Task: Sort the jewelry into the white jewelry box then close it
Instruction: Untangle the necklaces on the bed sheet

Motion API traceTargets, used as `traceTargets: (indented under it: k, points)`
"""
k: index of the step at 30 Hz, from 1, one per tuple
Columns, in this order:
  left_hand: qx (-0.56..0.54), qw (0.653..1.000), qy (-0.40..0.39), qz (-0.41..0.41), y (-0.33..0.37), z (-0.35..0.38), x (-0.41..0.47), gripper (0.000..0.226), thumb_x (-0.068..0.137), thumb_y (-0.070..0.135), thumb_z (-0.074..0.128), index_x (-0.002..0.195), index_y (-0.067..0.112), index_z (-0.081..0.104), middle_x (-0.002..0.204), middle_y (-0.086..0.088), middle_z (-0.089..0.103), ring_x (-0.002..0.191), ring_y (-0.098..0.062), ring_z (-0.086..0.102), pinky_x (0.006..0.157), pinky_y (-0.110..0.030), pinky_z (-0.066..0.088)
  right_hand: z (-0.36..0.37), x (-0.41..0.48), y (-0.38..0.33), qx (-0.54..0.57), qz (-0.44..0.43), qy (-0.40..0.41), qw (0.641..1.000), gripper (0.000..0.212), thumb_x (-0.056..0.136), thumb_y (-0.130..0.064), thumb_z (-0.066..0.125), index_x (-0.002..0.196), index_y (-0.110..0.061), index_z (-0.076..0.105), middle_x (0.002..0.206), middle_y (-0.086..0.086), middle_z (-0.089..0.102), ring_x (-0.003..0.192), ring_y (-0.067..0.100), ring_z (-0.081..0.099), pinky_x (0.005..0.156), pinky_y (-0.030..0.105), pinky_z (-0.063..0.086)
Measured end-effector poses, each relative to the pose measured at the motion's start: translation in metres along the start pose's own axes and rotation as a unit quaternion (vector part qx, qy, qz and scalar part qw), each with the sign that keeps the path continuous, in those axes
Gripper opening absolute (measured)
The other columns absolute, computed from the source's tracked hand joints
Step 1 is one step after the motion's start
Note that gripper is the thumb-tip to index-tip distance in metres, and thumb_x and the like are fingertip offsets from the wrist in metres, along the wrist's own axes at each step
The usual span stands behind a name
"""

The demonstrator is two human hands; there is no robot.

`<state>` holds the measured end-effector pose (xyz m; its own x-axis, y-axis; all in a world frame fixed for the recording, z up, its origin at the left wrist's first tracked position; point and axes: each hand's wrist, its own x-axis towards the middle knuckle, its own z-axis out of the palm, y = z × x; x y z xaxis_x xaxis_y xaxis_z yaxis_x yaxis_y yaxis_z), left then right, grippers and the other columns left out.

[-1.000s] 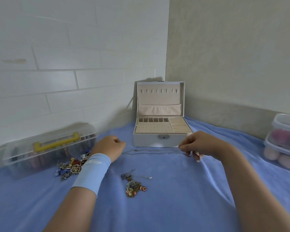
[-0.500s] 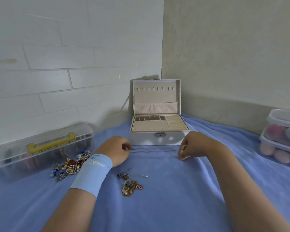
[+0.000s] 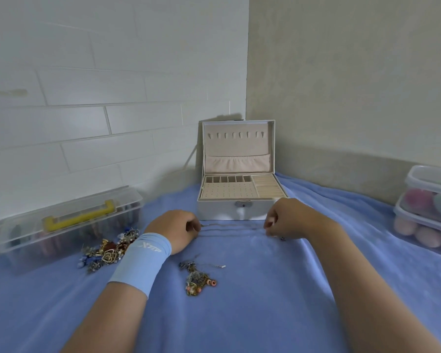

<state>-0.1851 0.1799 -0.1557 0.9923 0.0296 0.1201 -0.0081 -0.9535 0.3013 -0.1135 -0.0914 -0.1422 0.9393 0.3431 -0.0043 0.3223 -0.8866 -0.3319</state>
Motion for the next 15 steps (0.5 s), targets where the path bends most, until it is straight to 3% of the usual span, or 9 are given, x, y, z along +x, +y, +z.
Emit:
traceTargets:
  k: [4, 8, 12, 15]
  points:
    - [-0.035, 0.999, 0.002, 0.014, 0.003, -0.020, -0.007, 0.010, 0.093, 0.028, 0.063, 0.086, 0.036, 0.065, 0.095, 0.016, 0.065, 0.088, -0.008, 0.061, 0.083, -0.030, 0.051, 0.006, -0.011, -0.042, 0.076, -0.119, 0.024, 0.990, 0.008, 0.084, -0.022, 0.073, 0.086, -0.028, 0.079, 0.079, -0.012, 0.067, 0.061, 0.000, 0.057, 0.061, 0.014, 0.046]
    - [0.011, 0.992, -0.121, 0.020, 0.003, -0.033, -0.019, 0.006, 0.088, 0.033, 0.067, 0.084, 0.036, 0.066, 0.091, 0.018, 0.064, 0.089, -0.006, 0.061, 0.079, -0.023, 0.047, 0.018, -0.014, -0.083, 0.093, -0.209, -0.071, 0.971, 0.012, 0.090, -0.022, 0.072, 0.097, -0.028, 0.079, 0.096, -0.009, 0.072, 0.060, -0.012, 0.055, 0.057, 0.005, 0.041]
    - [-0.002, 0.986, -0.169, 0.002, -0.010, -0.027, -0.030, 0.004, 0.084, 0.043, 0.070, 0.082, 0.039, 0.071, 0.083, 0.024, 0.067, 0.084, 0.002, 0.062, 0.074, -0.017, 0.047, 0.030, -0.006, -0.107, 0.035, -0.225, -0.116, 0.967, 0.016, 0.087, -0.027, 0.075, 0.101, -0.032, 0.080, 0.104, -0.011, 0.072, 0.077, -0.003, 0.059, 0.069, 0.012, 0.044]
    - [-0.012, 0.985, -0.170, 0.010, -0.015, -0.026, -0.033, 0.005, 0.086, 0.036, 0.071, 0.087, 0.036, 0.076, 0.081, 0.023, 0.069, 0.082, 0.004, 0.063, 0.068, -0.011, 0.044, 0.041, 0.000, -0.112, 0.019, -0.219, -0.120, 0.968, 0.013, 0.083, -0.026, 0.079, 0.095, -0.030, 0.080, 0.096, -0.013, 0.073, 0.081, 0.003, 0.061, 0.072, 0.017, 0.048]
